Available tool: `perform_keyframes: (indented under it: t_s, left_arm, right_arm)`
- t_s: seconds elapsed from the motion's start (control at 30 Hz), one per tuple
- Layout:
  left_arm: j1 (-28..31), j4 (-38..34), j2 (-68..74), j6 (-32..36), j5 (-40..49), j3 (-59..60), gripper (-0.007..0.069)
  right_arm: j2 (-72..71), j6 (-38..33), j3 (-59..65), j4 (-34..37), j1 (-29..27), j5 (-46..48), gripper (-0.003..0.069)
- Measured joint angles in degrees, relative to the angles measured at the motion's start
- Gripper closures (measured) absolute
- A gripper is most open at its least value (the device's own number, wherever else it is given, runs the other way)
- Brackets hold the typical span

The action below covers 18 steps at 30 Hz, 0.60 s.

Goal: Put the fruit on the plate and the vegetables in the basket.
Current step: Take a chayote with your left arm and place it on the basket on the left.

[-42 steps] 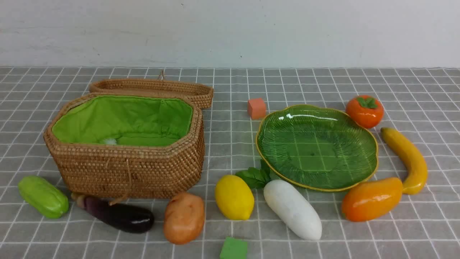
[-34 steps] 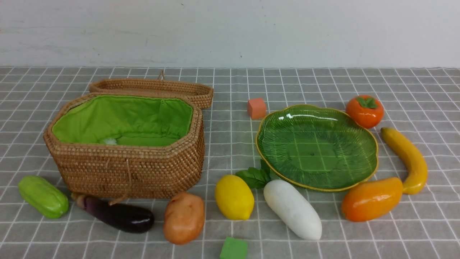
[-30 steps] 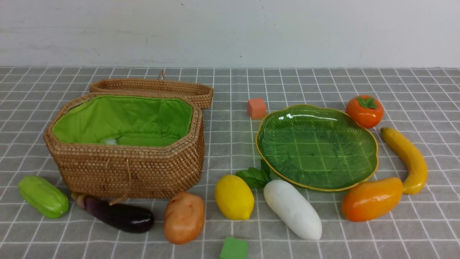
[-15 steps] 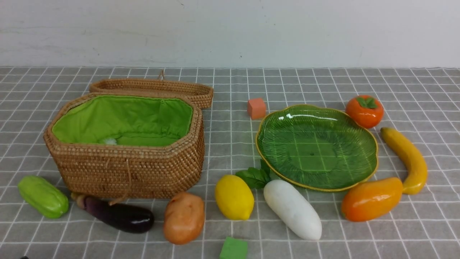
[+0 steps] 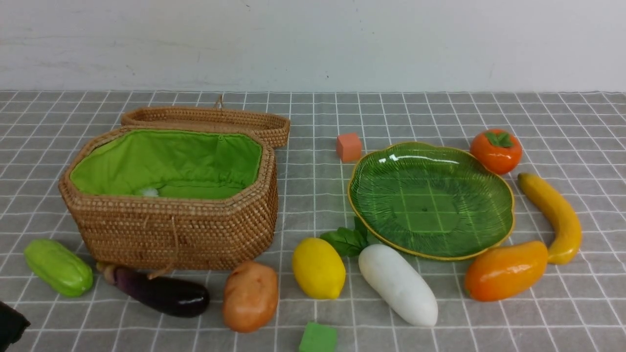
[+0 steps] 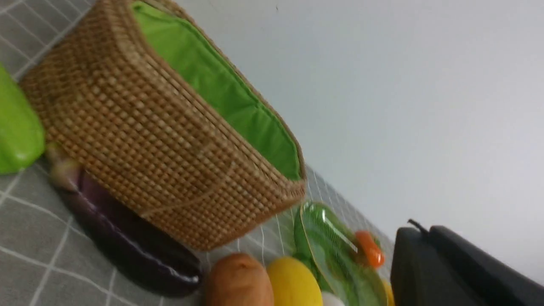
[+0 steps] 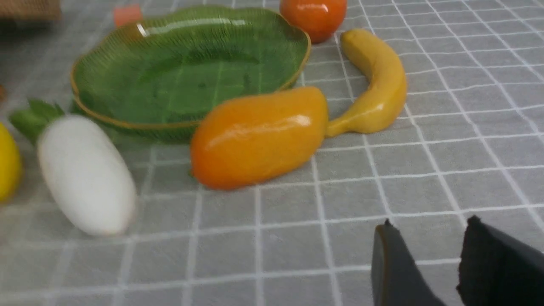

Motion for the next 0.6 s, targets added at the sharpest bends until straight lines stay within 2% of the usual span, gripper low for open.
perform_keyframes:
  t_s: [0.07, 0.1, 0.13, 0.2, 0.3, 0.4, 0.5, 0.6]
  left_arm:
    - [0.0, 0.63, 2.91, 1.25, 4.85, -3.37, 0.0638]
    - [0.0, 2.26, 8.55, 3.2, 12.09, -7.76, 0.0638]
    - [0.0, 2.48, 9.15, 3.2, 12.82, -8.18, 0.0638]
    - [0.0, 5.53, 16.44, 4.53, 20.73, -12.16, 0.0638]
    - [0.0, 8.32, 22.22, 5.62, 26.59, -15.01, 0.0638]
    - [0.0, 11.91, 29.43, 7.34, 29.86, -17.02, 0.0638]
    - [0.0, 15.63, 35.92, 7.96, 30.9, -18.86, 0.0638]
    - [0.0, 19.27, 40.71, 6.87, 31.22, -21.45, 0.0638]
  right_arm:
    - [0.0, 3.15, 0.0, 4.41, 0.0, -2.2, 0.0419]
    - [0.0, 7.45, 0.0, 10.95, 0.0, -6.07, 0.0419]
    - [0.0, 7.76, 0.0, 11.51, 0.0, -6.43, 0.0419]
    - [0.0, 10.08, 0.0, 15.87, 0.0, -9.29, 0.0419]
    - [0.0, 10.61, -0.44, 19.01, 0.07, -7.62, 0.0419]
    - [0.7, 8.52, -5.54, 20.78, 1.57, 2.33, 0.0419]
    - [8.16, -1.03, -18.41, 20.77, 5.19, 17.64, 0.0419]
    - [16.71, -7.69, -28.96, 20.22, 7.33, 30.02, 0.0419]
